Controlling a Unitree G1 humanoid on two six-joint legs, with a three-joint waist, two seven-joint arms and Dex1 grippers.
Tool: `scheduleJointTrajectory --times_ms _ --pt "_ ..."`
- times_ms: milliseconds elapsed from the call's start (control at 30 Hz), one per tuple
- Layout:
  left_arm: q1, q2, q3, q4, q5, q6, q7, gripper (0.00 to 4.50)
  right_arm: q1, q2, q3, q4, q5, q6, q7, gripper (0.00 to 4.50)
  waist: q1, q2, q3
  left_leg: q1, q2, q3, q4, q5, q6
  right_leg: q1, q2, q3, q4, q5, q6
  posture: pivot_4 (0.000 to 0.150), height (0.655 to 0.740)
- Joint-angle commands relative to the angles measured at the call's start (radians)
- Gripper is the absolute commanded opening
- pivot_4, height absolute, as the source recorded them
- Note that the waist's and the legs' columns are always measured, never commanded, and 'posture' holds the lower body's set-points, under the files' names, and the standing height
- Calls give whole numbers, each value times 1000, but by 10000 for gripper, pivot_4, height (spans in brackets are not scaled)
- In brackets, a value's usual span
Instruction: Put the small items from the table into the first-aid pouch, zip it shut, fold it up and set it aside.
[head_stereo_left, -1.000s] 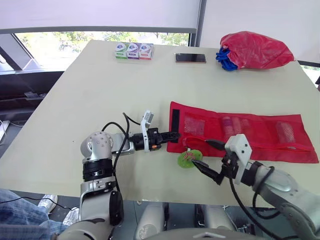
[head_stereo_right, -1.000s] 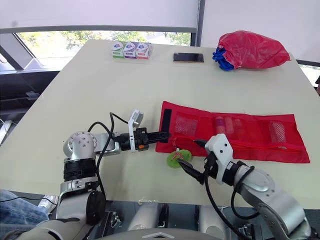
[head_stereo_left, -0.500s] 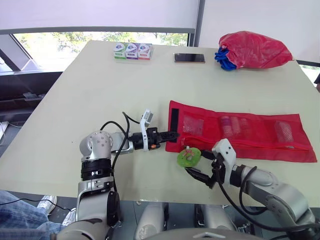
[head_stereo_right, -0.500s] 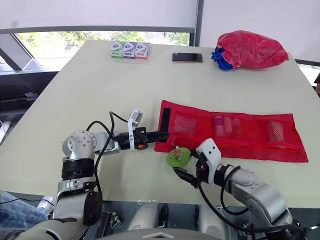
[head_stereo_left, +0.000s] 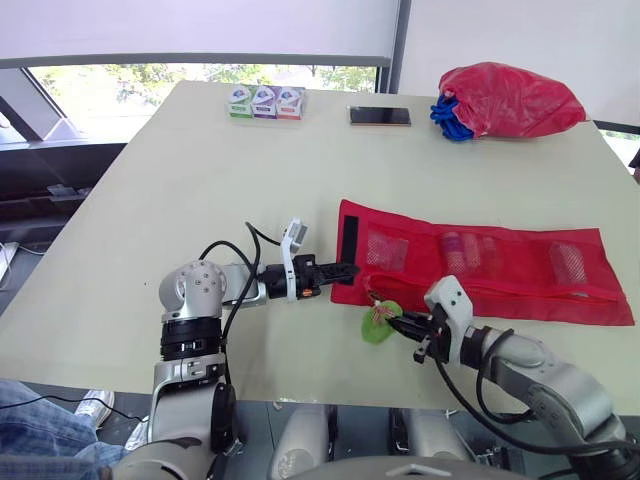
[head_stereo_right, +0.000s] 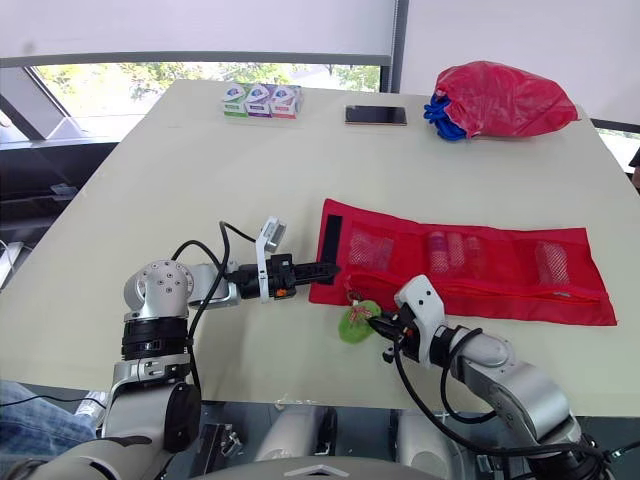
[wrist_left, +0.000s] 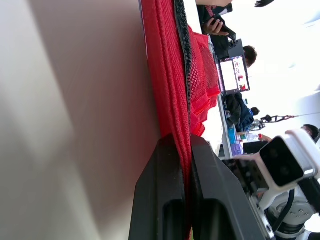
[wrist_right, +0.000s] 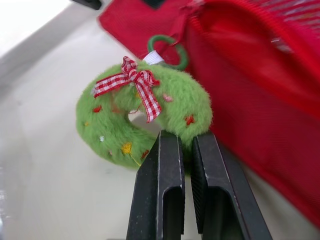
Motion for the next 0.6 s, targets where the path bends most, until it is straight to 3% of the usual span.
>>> scheduleJointTrajectory --times_ms 33,233,600 --pt "-4 41 -9 -25 -3 -38 -46 0 18 -45 -60 -77 -18 15 -12 1155 -1 0 0 0 0 0 0 0 0 0 0 0 0 0 0 1500 7400" --pt "2 121 -56 16 34 -102 -103 0 66 -92 -155 -118 -29 29 -23 1155 -1 0 0 0 0 0 0 0 0 0 0 0 0 0 0 1500 7400" --pt "-37 237 -83 167 124 -234 -198 0 232 -186 -545 -13 -43 -7 24 1155 0 0 0 0 0 0 0 -1 1 0 0 0 0 0 0 1500 7400"
